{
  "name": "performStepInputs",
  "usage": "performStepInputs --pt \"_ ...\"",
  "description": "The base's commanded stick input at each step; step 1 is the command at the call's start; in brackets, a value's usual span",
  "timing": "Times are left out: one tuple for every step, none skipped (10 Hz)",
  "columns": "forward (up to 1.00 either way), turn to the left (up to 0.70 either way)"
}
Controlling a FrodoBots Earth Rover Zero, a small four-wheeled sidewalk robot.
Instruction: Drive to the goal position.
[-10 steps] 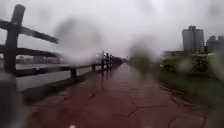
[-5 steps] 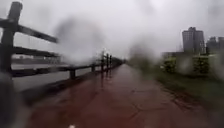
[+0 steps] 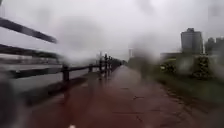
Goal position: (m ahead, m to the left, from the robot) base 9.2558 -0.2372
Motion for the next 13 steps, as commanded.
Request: performStepInputs --pt "1.00 0.00" --pt "1.00 -0.17" --pt "1.00 -0.39" --pt "1.00 -0.35" --pt "1.00 -0.21" --pt "1.00 -0.06" --pt "1.00 0.00" --pt "1.00 0.00" --pt "1.00 0.00" --pt "1.00 0.00" --pt "1.00 0.00" --pt "1.00 0.00" --pt "1.00 -0.22"
